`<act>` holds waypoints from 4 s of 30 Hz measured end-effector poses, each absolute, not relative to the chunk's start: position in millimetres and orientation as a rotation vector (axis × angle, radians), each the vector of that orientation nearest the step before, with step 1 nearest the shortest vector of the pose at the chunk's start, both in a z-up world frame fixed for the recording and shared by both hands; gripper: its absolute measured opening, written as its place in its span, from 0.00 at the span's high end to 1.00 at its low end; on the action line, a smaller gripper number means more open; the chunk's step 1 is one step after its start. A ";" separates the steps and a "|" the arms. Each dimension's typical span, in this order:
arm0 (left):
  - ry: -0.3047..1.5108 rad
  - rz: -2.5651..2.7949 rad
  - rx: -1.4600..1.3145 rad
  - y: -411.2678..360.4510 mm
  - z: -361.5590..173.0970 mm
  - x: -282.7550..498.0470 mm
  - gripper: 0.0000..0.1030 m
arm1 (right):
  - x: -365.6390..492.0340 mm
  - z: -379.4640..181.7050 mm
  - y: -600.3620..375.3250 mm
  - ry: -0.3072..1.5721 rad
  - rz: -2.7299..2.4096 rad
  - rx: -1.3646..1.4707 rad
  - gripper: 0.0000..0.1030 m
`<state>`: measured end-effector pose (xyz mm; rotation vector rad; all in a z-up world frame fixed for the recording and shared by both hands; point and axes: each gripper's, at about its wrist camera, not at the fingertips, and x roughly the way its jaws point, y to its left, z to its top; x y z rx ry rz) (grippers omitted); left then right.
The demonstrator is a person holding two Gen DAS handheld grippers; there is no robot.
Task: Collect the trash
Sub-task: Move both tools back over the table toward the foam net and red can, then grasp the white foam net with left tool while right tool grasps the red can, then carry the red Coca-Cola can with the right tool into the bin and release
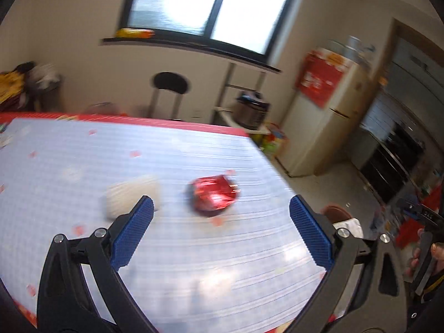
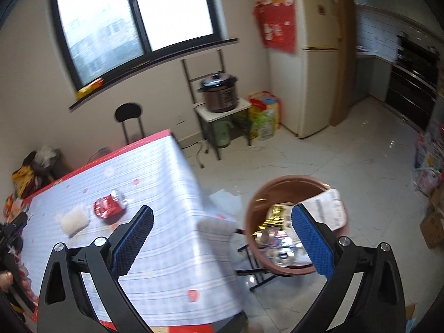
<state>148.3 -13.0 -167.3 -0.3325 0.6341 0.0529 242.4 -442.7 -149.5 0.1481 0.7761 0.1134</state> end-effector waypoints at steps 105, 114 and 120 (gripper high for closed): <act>0.603 0.151 -0.502 111.4 -200.8 57.2 0.68 | 252.8 -195.2 -219.8 0.791 0.609 0.127 0.79; 0.590 0.073 -0.461 71.5 -178.0 70.3 0.68 | 232.9 -170.2 -272.8 0.717 0.566 0.147 0.79; 0.590 0.014 -0.436 39.6 -170.5 97.4 0.68 | 236.8 -168.1 -317.5 0.696 0.491 0.175 0.79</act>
